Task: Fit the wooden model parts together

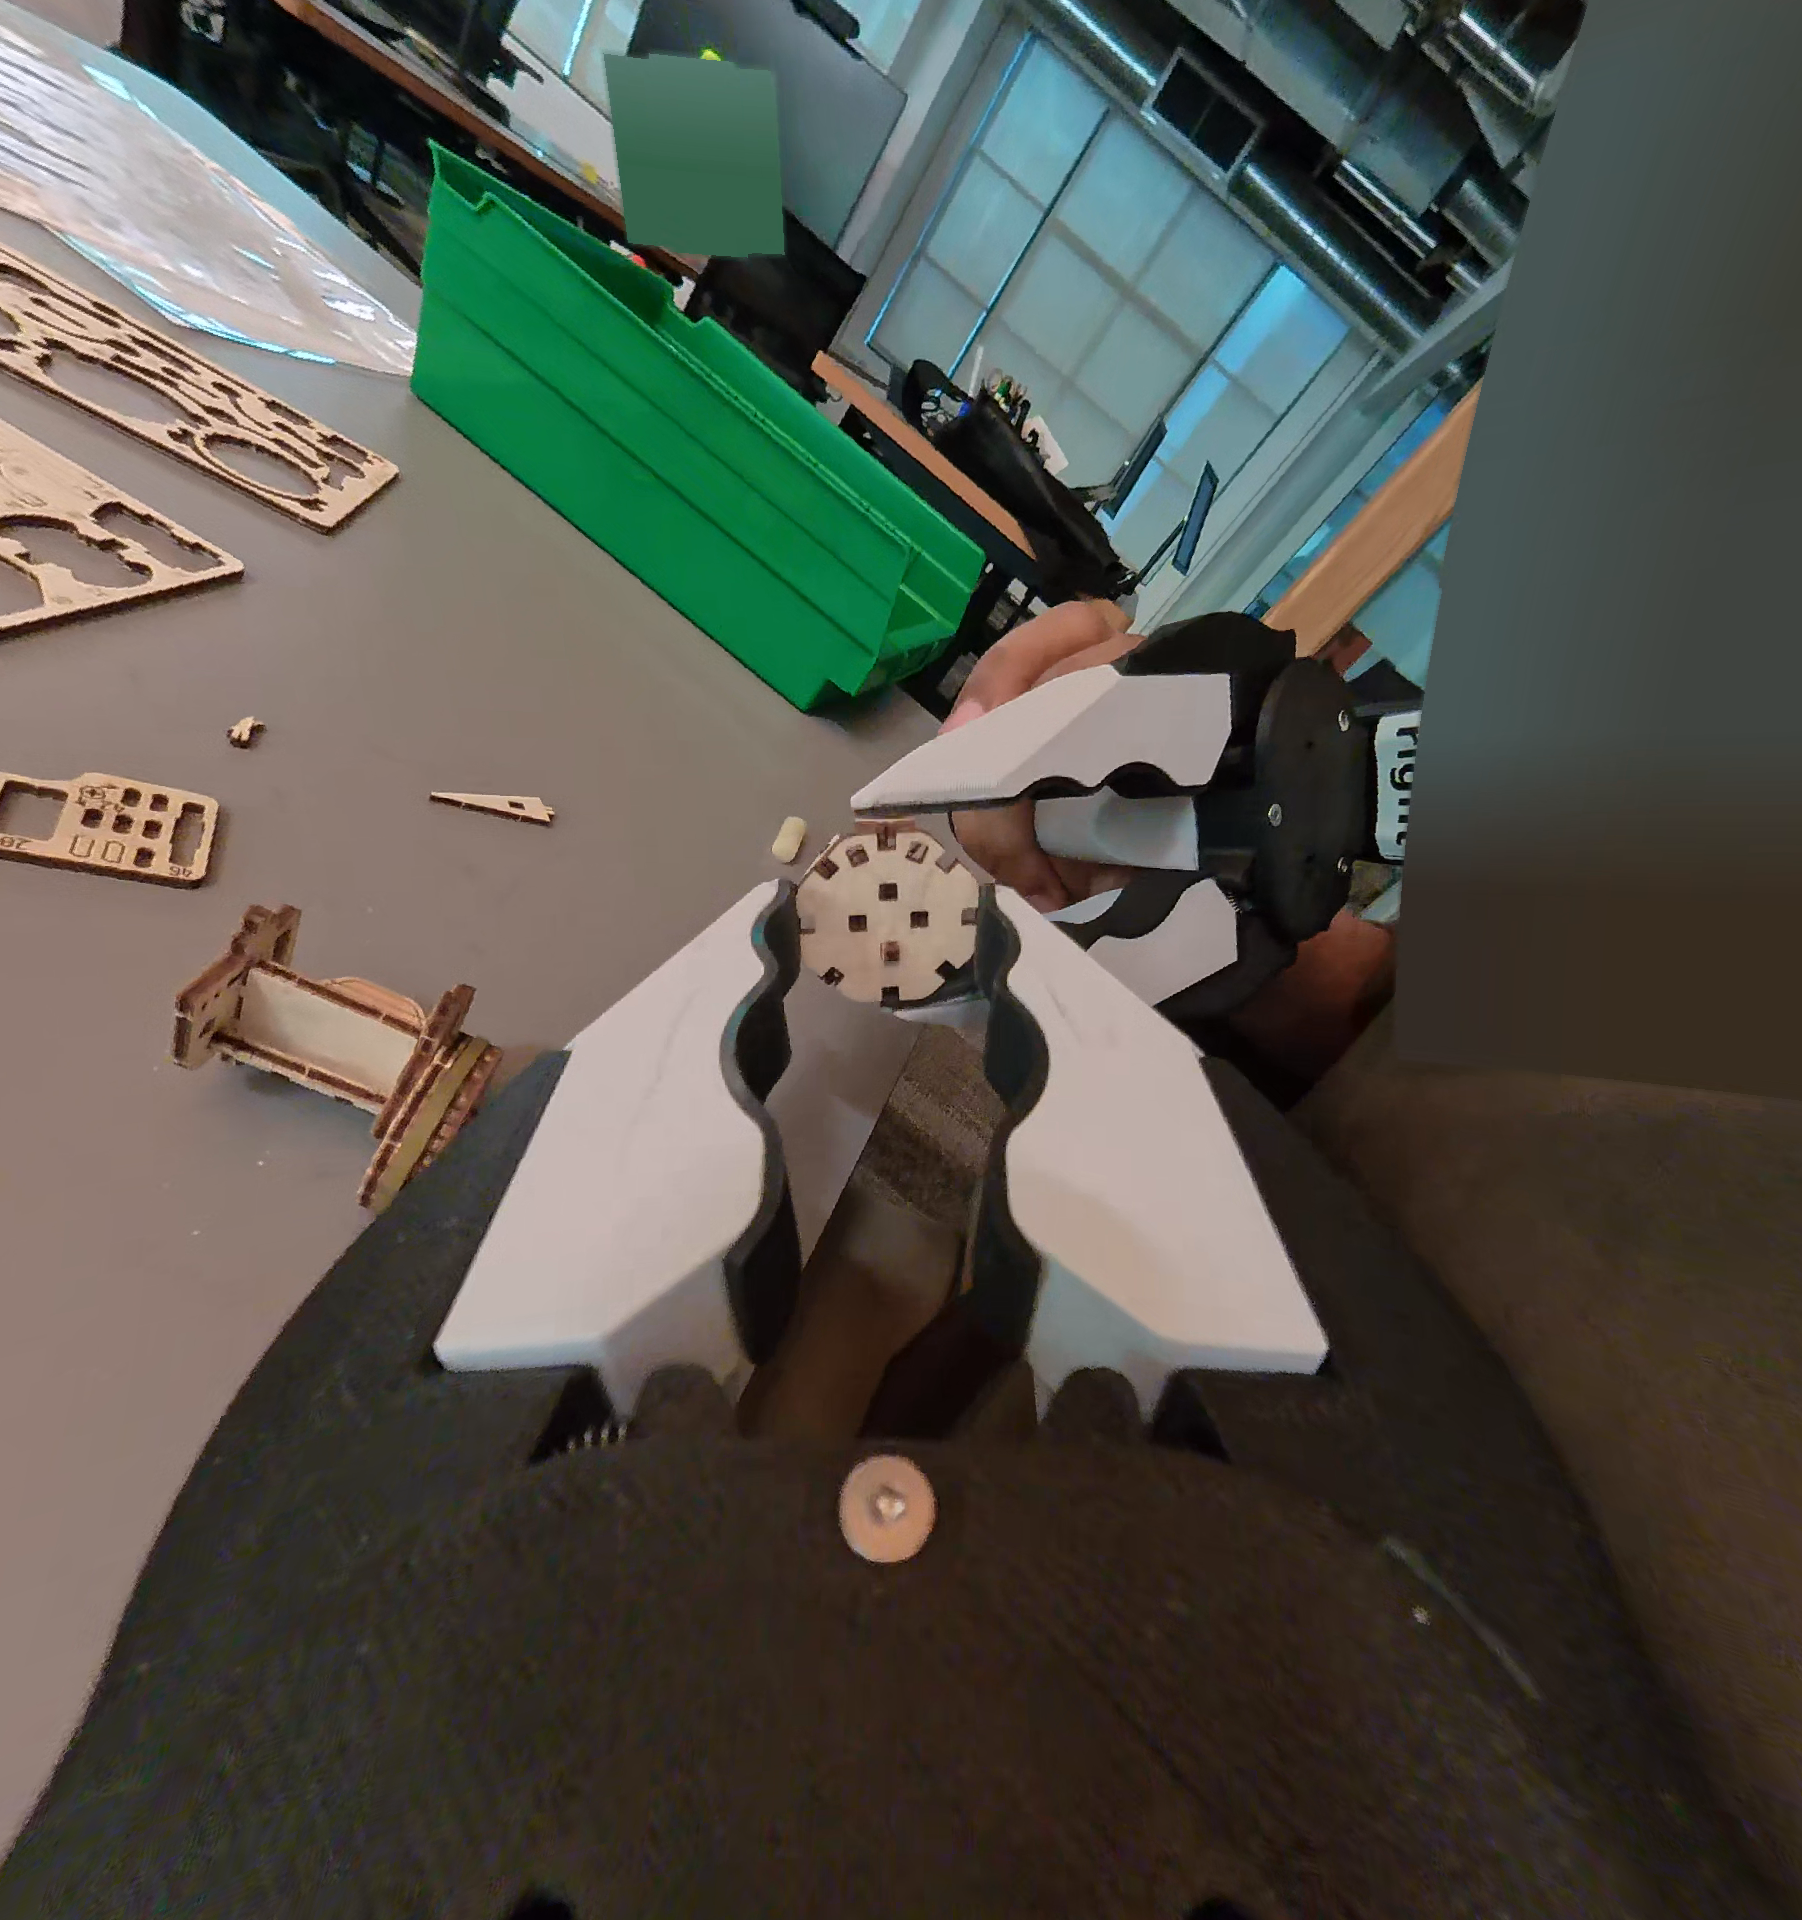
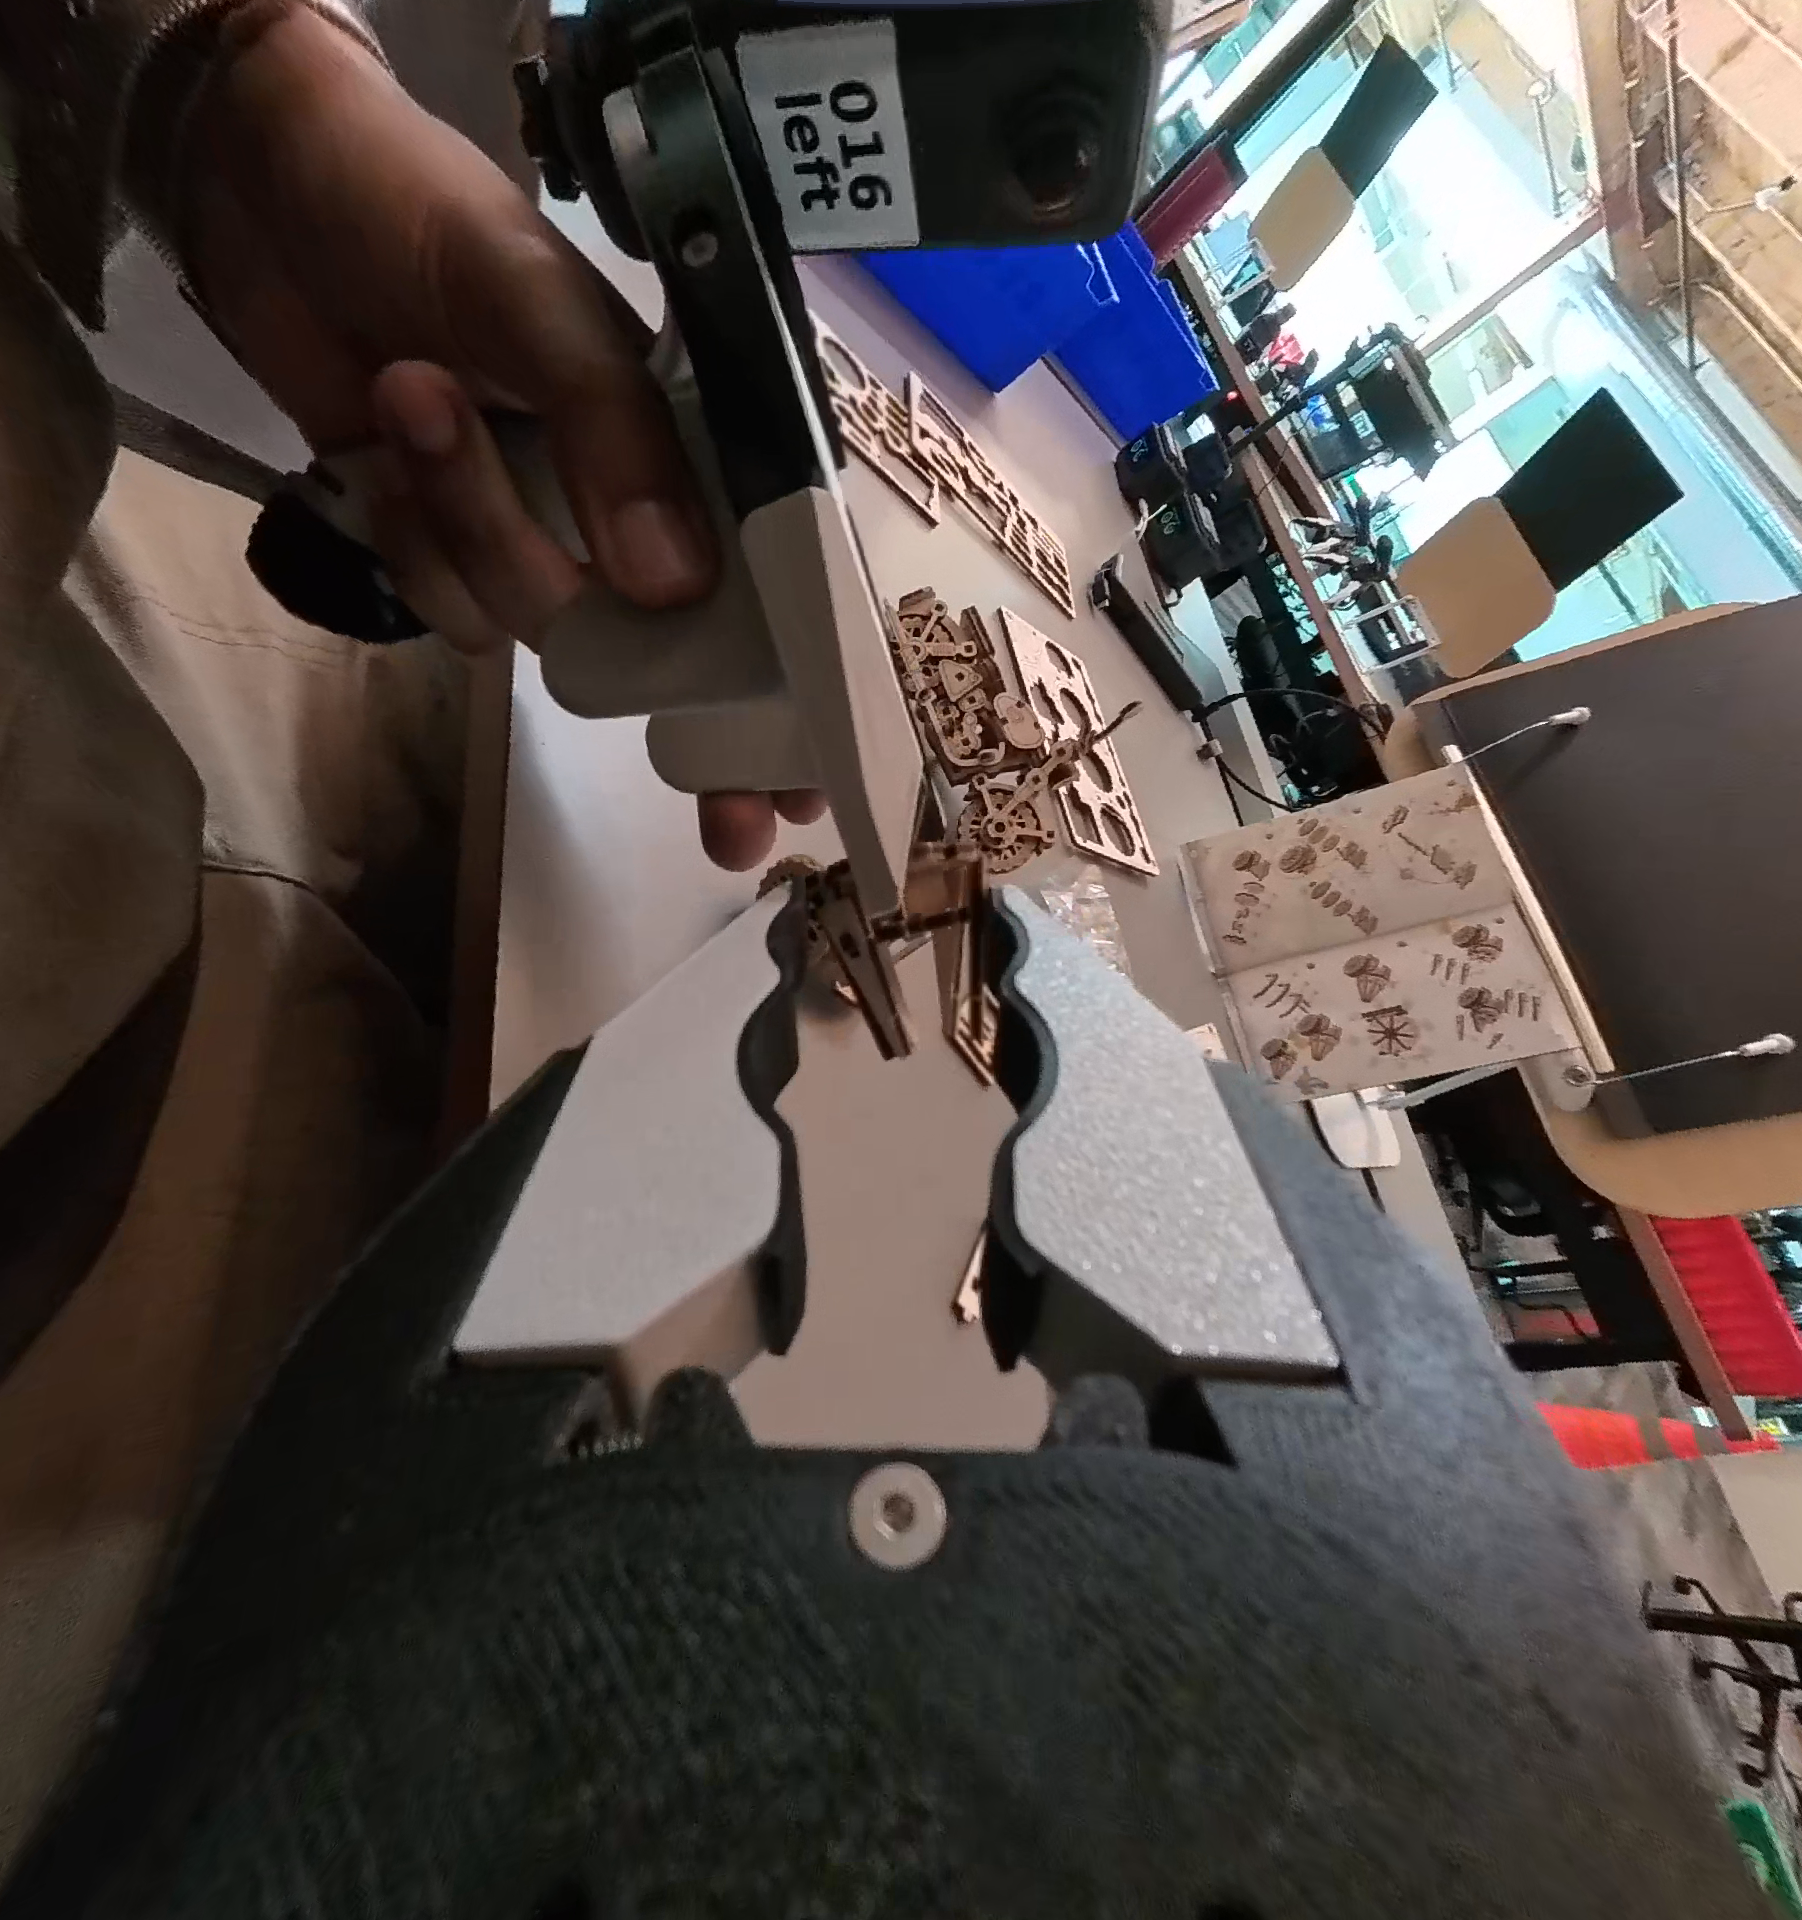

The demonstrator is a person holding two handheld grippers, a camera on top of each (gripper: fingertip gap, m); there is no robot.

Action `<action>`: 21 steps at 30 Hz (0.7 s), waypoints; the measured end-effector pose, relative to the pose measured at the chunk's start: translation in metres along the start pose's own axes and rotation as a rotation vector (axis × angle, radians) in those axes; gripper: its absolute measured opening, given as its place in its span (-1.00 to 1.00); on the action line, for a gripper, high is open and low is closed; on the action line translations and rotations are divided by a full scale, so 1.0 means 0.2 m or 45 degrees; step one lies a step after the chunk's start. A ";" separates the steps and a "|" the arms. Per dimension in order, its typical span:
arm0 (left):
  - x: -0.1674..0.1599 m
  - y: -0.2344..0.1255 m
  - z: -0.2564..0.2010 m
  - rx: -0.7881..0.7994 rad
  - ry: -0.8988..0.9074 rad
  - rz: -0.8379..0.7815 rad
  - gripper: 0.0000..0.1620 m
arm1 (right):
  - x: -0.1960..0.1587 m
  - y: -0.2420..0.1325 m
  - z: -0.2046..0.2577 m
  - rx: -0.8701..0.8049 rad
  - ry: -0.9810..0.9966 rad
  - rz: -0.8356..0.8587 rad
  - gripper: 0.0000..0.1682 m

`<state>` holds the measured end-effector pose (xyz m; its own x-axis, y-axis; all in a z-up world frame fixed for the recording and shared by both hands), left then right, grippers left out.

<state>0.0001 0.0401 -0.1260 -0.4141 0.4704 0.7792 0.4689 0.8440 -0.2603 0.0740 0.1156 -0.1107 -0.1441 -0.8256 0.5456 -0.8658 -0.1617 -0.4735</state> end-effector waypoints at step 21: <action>0.02 -0.02 0.00 -0.021 0.013 -0.071 -0.62 | -0.01 -0.01 -0.02 -0.026 0.040 0.002 -0.67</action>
<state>-0.0028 0.0383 -0.1224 -0.4317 0.4203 0.7981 0.4582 0.8643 -0.2073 0.0741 0.1195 -0.1068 -0.1602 -0.8086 0.5661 -0.8751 -0.1490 -0.4604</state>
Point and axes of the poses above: each gripper's, where its closed fingertips meet, y out along the fingers, x out of its top, z = x × y across the jaws, the point moved 7 cm from there along -y, back along the fingers, and after that the axes turned 15 degrees about z, right-handed, at the moved point
